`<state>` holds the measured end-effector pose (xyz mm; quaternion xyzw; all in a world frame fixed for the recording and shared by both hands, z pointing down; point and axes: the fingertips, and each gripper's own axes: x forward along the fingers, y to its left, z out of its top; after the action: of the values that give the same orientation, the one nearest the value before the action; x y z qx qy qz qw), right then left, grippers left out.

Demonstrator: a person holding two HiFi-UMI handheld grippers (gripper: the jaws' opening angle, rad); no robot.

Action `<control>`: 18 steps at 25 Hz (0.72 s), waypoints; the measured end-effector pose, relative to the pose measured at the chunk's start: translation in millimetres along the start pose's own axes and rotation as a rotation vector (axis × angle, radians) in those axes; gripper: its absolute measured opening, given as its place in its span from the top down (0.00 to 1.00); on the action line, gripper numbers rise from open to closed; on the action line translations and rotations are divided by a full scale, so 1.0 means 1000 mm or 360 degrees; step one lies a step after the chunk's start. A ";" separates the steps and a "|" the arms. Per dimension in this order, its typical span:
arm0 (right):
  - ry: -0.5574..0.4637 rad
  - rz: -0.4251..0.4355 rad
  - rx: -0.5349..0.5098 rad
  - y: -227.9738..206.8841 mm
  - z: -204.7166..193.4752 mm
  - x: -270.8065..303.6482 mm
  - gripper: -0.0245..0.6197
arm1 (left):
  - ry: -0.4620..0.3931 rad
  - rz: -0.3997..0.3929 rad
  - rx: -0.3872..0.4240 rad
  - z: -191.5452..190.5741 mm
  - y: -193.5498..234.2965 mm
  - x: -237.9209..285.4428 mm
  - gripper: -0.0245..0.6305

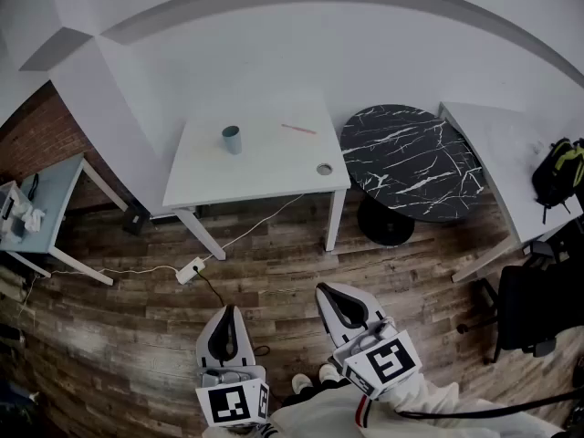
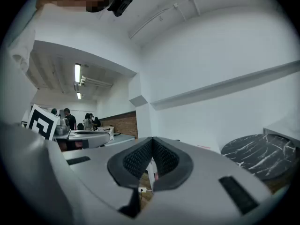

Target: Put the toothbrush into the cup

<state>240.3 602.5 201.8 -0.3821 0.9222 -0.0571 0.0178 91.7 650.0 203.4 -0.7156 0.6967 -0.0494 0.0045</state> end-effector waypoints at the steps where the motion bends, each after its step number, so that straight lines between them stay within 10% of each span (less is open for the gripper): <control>1: -0.0001 0.0001 -0.0001 -0.002 0.001 0.000 0.97 | 0.0003 -0.0003 -0.0003 0.000 -0.002 0.001 0.95; 18: -0.0027 0.0027 0.0036 -0.045 0.003 0.002 0.96 | 0.0009 0.0047 0.0021 0.002 -0.023 0.032 0.95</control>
<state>271.0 569.2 203.9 -0.3744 0.9246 -0.0641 0.0303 115.8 618.9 205.0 -0.7051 0.7069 -0.0559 0.0079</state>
